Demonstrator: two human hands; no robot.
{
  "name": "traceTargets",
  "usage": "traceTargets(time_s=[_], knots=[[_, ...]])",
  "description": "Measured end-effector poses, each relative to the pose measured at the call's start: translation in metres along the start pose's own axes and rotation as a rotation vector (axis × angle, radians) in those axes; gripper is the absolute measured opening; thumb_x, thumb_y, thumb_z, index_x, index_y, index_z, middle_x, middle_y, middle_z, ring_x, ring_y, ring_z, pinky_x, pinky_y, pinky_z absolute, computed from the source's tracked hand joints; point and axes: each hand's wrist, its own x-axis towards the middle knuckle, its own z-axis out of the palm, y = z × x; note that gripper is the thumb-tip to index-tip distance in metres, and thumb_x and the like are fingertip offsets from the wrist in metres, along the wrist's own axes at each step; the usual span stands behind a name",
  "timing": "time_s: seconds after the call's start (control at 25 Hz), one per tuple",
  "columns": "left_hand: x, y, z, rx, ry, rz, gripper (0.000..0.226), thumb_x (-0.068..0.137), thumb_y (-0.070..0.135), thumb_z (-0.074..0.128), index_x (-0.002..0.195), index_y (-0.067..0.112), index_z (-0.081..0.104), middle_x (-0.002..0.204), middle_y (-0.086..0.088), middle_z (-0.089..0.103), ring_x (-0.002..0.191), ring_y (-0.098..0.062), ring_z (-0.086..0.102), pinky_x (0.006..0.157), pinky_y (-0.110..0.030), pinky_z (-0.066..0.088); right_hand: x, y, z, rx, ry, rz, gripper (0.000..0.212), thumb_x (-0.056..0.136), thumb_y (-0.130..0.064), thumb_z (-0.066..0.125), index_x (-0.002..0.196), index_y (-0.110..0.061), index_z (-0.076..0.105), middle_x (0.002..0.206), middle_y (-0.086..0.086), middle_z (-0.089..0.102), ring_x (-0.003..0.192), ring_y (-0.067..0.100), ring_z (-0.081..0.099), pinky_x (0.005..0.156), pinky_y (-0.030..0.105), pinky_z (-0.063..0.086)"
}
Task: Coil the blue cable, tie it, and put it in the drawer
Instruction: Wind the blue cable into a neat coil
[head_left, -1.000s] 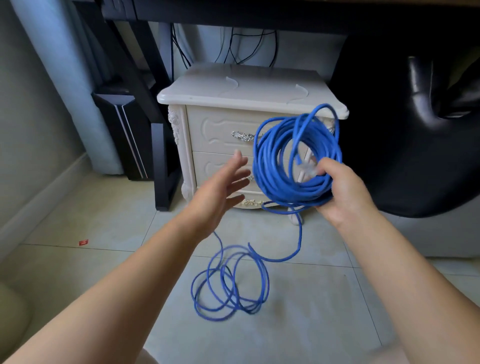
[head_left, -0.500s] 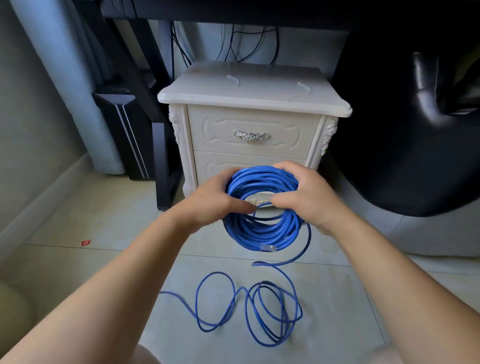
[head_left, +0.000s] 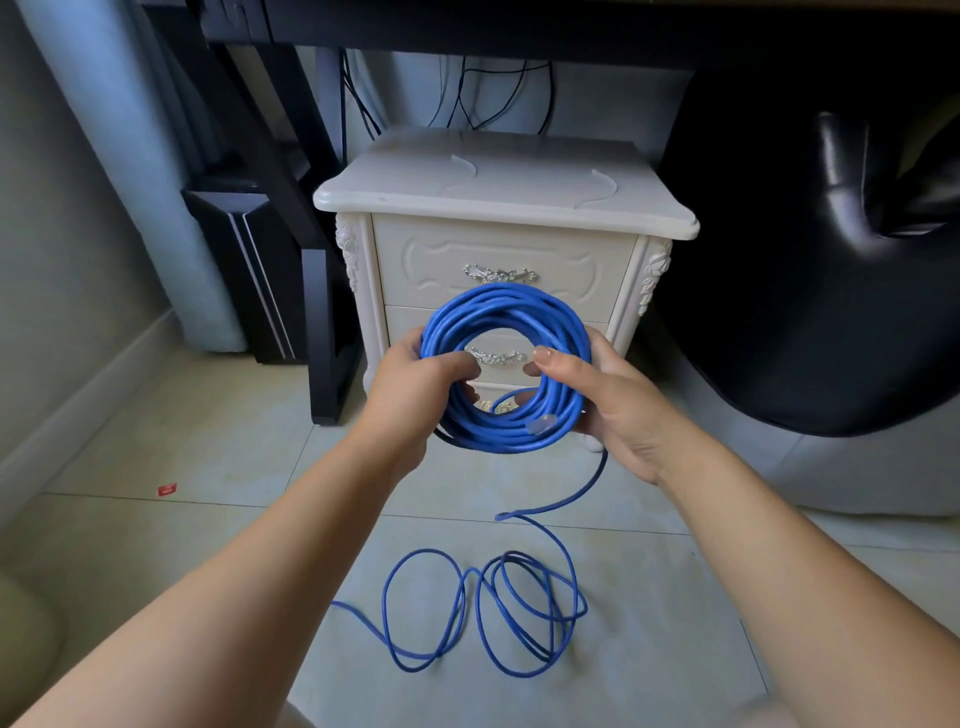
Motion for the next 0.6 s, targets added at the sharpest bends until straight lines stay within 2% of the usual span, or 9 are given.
traceTargets(time_s=[0.08, 0.16, 0.28, 0.4, 0.48, 0.6], knots=[[-0.001, 0.001, 0.004, -0.109, 0.055, -0.030, 0.015, 0.082, -0.004, 0.059, 0.082, 0.010, 0.054, 0.054, 0.002, 0.053, 0.051, -0.016, 0.054, 0.080, -0.047, 0.055, 0.001, 0.007, 0.009, 0.080, 0.008, -0.012, 0.069, 0.067, -0.033, 0.079, 0.129, -0.029, 0.049, 0.099, -0.005, 0.070, 0.086, 0.020, 0.071, 0.079, 0.039, 0.057], [-0.006, 0.003, 0.010, -0.225, 0.068, -0.051, 0.015, 0.085, -0.004, 0.058, 0.087, 0.010, 0.054, 0.061, -0.001, 0.053, 0.051, -0.014, 0.055, 0.079, -0.044, 0.056, 0.000, 0.013, 0.019, 0.181, 0.062, -0.021, 0.068, 0.070, -0.026, 0.082, 0.129, -0.022, 0.049, 0.100, 0.001, 0.068, 0.086, 0.022, 0.072, 0.083, 0.044, 0.058], [-0.015, 0.000, 0.016, -0.277, 0.023, -0.053, 0.015, 0.088, -0.003, 0.057, 0.087, 0.011, 0.053, 0.062, -0.002, 0.053, 0.057, -0.015, 0.056, 0.067, -0.034, 0.051, 0.002, 0.014, 0.021, 0.311, 0.162, 0.016, 0.037, 0.081, -0.014, 0.073, 0.115, -0.011, 0.058, 0.091, 0.009, 0.067, 0.084, 0.030, 0.072, 0.086, 0.047, 0.056], [-0.017, -0.004, 0.015, -0.226, -0.046, -0.094, 0.012, 0.088, -0.001, 0.059, 0.092, 0.009, 0.053, 0.064, -0.003, 0.057, 0.063, -0.017, 0.057, 0.069, -0.034, 0.048, 0.004, 0.013, 0.017, 0.310, 0.231, 0.025, 0.022, 0.078, 0.003, 0.060, 0.097, -0.009, 0.056, 0.069, 0.007, 0.061, 0.070, 0.026, 0.068, 0.076, 0.042, 0.054], [-0.016, -0.006, 0.012, -0.155, -0.096, -0.131, 0.013, 0.088, 0.002, 0.061, 0.097, 0.007, 0.055, 0.073, -0.008, 0.061, 0.071, -0.019, 0.061, 0.070, -0.032, 0.052, 0.005, 0.013, 0.016, 0.295, 0.267, 0.015, 0.022, 0.076, 0.007, 0.053, 0.090, -0.009, 0.053, 0.063, 0.006, 0.053, 0.060, 0.023, 0.062, 0.067, 0.035, 0.050], [-0.017, -0.006, 0.007, -0.064, -0.197, -0.176, 0.012, 0.087, 0.010, 0.066, 0.099, 0.008, 0.062, 0.089, -0.010, 0.069, 0.087, -0.021, 0.068, 0.079, -0.033, 0.056, 0.005, 0.009, 0.012, 0.257, 0.298, -0.013, 0.022, 0.074, 0.009, 0.051, 0.087, -0.009, 0.054, 0.058, 0.006, 0.051, 0.056, 0.023, 0.057, 0.065, 0.036, 0.050]])
